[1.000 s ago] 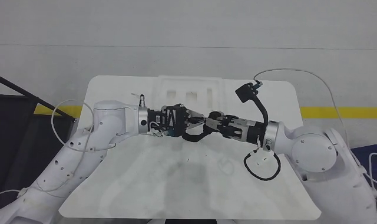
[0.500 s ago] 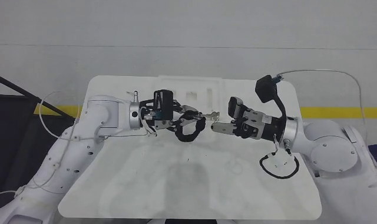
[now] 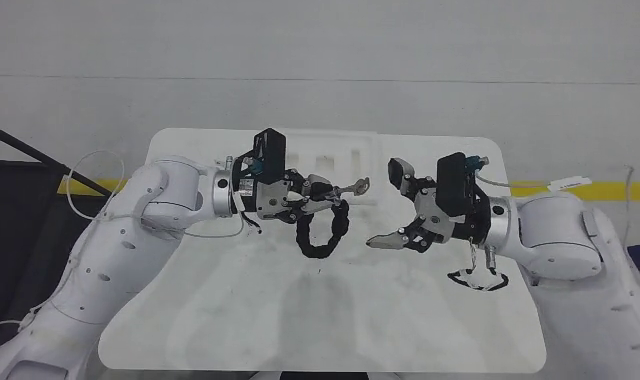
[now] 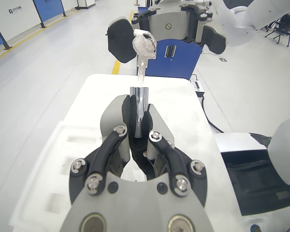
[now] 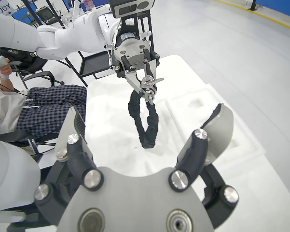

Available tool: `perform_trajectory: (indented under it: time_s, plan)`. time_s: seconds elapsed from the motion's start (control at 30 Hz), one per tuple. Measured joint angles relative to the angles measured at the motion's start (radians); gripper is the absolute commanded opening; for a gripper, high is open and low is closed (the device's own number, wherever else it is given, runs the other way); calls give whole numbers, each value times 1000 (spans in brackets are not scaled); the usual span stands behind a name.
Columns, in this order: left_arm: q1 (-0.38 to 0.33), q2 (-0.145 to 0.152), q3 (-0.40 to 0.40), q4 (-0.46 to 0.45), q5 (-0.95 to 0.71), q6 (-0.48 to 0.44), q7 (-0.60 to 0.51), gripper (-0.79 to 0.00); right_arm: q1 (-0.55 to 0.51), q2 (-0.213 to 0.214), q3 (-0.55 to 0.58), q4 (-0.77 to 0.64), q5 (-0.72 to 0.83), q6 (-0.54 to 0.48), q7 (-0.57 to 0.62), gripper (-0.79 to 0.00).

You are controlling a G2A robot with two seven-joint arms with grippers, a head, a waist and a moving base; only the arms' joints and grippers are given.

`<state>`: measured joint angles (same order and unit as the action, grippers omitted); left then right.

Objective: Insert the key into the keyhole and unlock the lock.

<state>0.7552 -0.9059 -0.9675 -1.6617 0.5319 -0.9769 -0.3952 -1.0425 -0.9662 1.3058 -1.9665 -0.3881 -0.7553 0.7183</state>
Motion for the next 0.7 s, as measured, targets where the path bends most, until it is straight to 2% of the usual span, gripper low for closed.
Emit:
perform_trajectory:
  time_s: [0.3,0.4,0.5,0.7]
  plan:
    - [-27,-2,35,33,-123,-4,-94,-785,-2,-15,-19,-9,-382,-34,-253,0]
    - [-34,-5,45,40,-132,-3,-105,-785,1,-19,-45,-17,-457,-45,-288,0]
    - [-42,-10,55,49,-133,0,-109,-785,6,-21,-71,-23,-483,-49,-289,0]
    - [-49,-17,58,57,-106,18,-98,-785,15,-23,-97,-27,-437,-40,-271,0]
